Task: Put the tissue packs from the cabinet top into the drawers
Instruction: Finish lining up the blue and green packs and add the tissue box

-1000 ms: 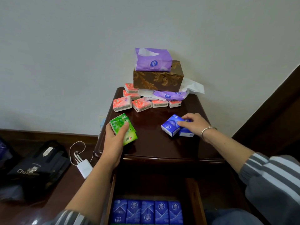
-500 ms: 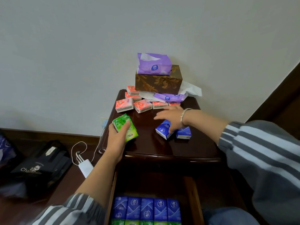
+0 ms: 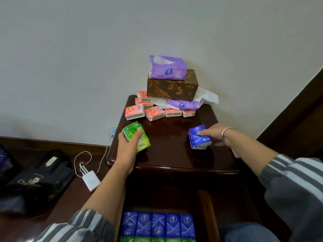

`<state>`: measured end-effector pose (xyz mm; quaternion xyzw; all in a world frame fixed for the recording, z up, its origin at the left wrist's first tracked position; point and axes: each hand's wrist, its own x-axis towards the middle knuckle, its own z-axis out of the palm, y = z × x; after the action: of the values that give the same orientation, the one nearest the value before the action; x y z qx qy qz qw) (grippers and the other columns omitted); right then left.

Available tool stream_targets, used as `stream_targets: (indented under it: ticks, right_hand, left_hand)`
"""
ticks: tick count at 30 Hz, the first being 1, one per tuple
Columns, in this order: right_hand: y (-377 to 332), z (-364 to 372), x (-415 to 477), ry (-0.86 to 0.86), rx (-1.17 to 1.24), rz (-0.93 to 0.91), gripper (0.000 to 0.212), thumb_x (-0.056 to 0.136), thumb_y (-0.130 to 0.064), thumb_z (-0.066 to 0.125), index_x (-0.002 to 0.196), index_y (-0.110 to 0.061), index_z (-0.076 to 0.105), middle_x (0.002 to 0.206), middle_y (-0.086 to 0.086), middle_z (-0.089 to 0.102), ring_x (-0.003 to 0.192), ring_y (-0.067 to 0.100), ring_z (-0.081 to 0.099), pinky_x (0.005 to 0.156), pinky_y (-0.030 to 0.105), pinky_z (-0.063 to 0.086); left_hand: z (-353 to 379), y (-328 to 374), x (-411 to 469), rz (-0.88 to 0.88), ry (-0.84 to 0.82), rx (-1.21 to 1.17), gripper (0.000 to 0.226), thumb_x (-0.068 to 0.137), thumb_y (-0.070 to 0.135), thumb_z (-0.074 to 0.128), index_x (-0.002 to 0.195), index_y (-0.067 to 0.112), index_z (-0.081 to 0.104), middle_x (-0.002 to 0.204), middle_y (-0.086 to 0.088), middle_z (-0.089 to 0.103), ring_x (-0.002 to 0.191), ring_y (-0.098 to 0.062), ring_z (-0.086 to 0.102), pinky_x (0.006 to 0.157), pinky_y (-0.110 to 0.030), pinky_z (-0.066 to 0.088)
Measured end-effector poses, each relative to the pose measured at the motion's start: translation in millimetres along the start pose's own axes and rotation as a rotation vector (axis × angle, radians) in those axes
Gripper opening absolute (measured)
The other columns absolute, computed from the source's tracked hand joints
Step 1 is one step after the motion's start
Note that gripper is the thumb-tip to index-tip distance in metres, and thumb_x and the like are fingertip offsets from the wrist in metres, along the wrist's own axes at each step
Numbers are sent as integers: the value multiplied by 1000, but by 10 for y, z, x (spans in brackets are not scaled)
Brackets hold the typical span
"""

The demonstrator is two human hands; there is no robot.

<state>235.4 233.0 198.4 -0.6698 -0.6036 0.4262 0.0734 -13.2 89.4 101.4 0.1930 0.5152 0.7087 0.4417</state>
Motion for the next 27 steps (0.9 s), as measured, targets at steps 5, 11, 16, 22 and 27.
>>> stream_targets:
  ticks: [5, 11, 16, 22, 27]
  right_hand:
    - [30, 65, 13, -5, 157, 86, 27, 78, -19, 72, 94, -9, 52, 82, 6, 62, 69, 17, 57, 78, 35, 44]
    - [-113, 175, -16, 9, 49, 174, 20, 82, -26, 64, 94, -16, 51, 93, 6, 58, 84, 19, 55, 68, 29, 40]
    - [-230, 220, -15, -34, 55, 227, 34, 76, -23, 63, 105, -15, 48, 126, 10, 55, 113, 26, 55, 82, 42, 44]
    - [-235, 371, -58, -40, 122, 130, 28, 81, -20, 68, 98, -9, 50, 78, 11, 55, 65, 21, 54, 60, 29, 41]
    - [-12, 695, -373, 241, -26, -222, 61, 69, -24, 76, 122, -7, 51, 122, 13, 55, 112, 31, 54, 92, 34, 48]
  left_hand:
    - [19, 1, -1, 2, 27, 12, 54, 81, 34, 74, 124, 18, 47, 116, -9, 66, 102, -24, 68, 92, -48, 54]
    - [37, 25, -28, 13, 65, 68, 56, 80, 35, 74, 125, 17, 46, 116, -9, 65, 103, -26, 67, 94, -51, 52]
    - [18, 39, -56, 1, 63, 92, 59, 81, 35, 74, 129, 17, 44, 118, -9, 64, 104, -25, 66, 96, -50, 51]
    - [15, 37, -29, -12, 49, 100, 66, 79, 36, 74, 133, 17, 41, 120, -10, 63, 105, -26, 66, 96, -51, 51]
    - [50, 68, -143, 12, 45, 156, 62, 80, 37, 74, 131, 19, 42, 119, -8, 64, 104, -25, 66, 94, -49, 52]
